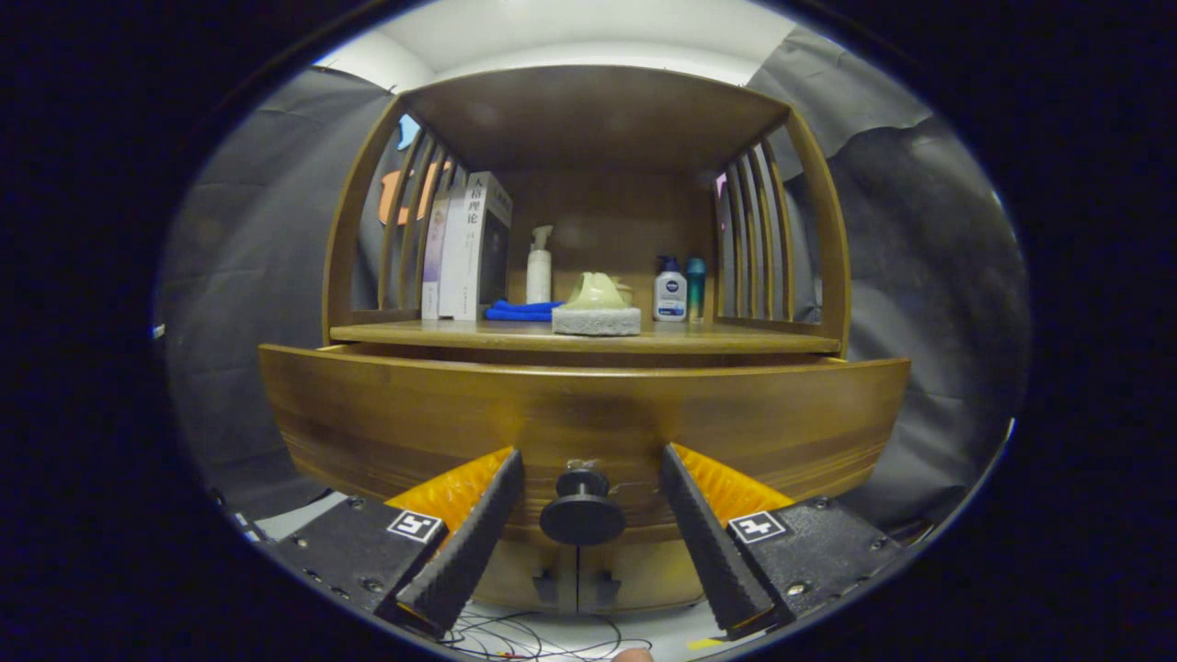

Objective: Pull open the drawer, take out the items inside it, and place them on the countertop above the cabinet.

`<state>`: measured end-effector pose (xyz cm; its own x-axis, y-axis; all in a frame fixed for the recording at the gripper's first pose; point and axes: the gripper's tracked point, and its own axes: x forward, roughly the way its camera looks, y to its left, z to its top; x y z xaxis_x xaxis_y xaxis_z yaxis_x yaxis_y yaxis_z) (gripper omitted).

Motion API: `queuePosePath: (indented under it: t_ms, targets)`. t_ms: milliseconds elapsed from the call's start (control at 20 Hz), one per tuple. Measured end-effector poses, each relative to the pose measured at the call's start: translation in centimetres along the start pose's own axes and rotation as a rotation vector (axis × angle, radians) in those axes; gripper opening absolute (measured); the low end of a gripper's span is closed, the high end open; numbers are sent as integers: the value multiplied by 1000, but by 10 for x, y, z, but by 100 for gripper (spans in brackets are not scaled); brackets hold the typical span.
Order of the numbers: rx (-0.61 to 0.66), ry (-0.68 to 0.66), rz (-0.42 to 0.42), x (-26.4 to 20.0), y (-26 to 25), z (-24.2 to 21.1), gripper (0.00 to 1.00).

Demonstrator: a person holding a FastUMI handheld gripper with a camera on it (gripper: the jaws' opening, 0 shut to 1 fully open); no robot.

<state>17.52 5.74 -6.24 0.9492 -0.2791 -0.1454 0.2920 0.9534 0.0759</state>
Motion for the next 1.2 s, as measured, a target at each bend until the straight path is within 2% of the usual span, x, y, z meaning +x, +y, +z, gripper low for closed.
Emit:
queuePosePath:
  t_ms: [1200]
  targets:
    - [20,74,-17,46,1,10,99]
